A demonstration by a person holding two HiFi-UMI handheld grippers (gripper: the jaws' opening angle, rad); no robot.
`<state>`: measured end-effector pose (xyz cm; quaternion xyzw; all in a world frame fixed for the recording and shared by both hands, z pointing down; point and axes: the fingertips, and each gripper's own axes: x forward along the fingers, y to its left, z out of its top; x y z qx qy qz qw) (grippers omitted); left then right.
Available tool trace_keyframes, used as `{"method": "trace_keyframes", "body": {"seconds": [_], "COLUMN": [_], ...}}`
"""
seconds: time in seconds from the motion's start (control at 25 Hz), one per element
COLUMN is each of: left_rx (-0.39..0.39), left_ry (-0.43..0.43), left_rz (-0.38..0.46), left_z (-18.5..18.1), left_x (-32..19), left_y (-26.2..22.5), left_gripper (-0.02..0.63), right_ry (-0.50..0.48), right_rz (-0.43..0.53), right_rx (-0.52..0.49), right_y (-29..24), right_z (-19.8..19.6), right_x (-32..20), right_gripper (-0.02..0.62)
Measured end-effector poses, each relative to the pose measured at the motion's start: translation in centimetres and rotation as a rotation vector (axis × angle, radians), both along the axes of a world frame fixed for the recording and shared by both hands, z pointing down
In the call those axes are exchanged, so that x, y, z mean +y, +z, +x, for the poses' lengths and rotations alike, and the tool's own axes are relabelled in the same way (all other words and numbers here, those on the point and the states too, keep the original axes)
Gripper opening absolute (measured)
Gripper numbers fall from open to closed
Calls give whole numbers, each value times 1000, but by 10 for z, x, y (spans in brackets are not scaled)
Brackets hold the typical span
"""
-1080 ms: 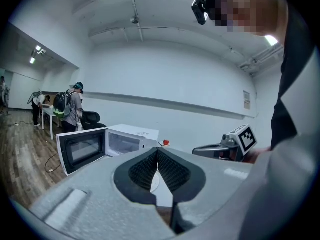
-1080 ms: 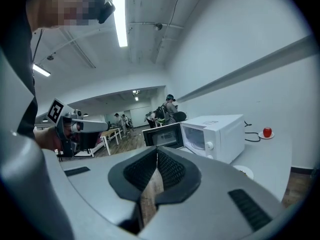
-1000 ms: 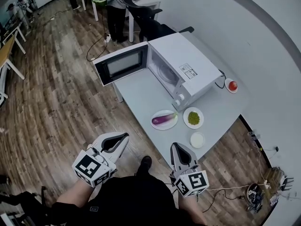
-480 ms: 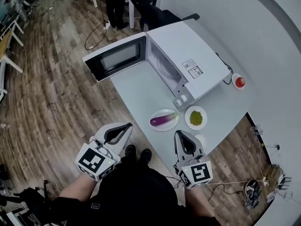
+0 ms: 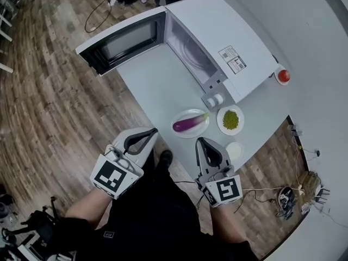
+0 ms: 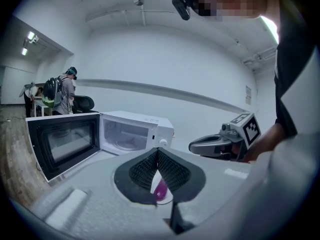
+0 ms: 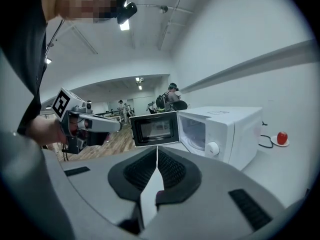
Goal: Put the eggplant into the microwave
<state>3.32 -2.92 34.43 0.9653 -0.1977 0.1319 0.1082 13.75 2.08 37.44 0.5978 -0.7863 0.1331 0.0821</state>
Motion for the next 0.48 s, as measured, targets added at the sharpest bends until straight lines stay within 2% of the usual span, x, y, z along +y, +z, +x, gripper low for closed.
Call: {"method": "trace_keyframes", "body": {"seconds": [0.16,0.48], "left_rx": [0,-50], "left_ry": [43,-6], "left_rz": [3,11], "left_z": [10,7], "left_x": [-5,-26], "left_y": [22,58], "left_gripper": [8,8], "right_ry": [12,31], "right_rz": [-27,-97], "right_rx": [30,148], "right_y": [28,83], "right_z": [8,22], "right_x": [-4,-8], "right_gripper": [18,18]}}
